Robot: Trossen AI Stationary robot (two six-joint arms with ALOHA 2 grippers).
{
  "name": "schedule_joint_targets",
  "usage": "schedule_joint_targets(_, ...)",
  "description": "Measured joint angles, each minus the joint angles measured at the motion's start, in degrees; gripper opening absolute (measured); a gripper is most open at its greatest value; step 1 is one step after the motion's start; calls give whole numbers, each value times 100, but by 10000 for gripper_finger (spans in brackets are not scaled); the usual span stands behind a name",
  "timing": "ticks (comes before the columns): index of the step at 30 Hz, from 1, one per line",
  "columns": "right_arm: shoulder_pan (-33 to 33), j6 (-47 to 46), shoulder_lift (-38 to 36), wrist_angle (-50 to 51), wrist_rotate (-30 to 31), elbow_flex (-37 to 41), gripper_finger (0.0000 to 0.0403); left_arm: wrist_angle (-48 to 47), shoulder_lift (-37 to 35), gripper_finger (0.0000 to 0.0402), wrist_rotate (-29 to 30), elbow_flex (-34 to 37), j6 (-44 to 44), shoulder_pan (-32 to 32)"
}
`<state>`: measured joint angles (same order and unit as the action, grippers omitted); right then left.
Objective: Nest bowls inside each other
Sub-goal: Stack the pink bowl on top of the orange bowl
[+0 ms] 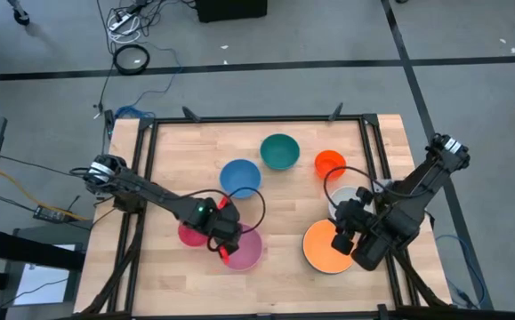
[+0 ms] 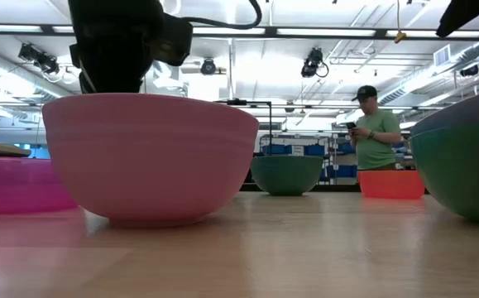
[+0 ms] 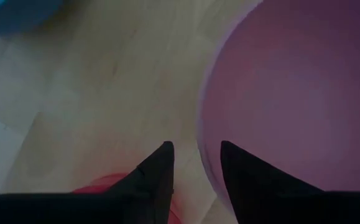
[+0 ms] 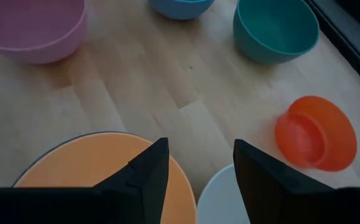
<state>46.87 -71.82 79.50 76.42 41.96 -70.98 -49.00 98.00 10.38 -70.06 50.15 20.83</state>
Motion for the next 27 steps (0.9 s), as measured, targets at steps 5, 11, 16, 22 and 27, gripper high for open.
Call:
schedule_joint_targets(5,0,-7,2,-9,-4,0,165,204,176,141,-4,0,-42,6)
schedule_joint_targets(11,0,-47,2,-32,20,0,165,269,460,138,-13,4,-178,4)
schedule_joint_targets(16,0,-45,2,-24,21,0,164,382,481,63,-1,4,-361,4)
schedule_joint_targets(22,0,-79,2,92,29,0,164,638,434,8,-5,-146,-771,1)
schedule_joint_targets(27,87,-1100,0,1243,63,0,161,911,404,6,265,-1048,-1528,-14)
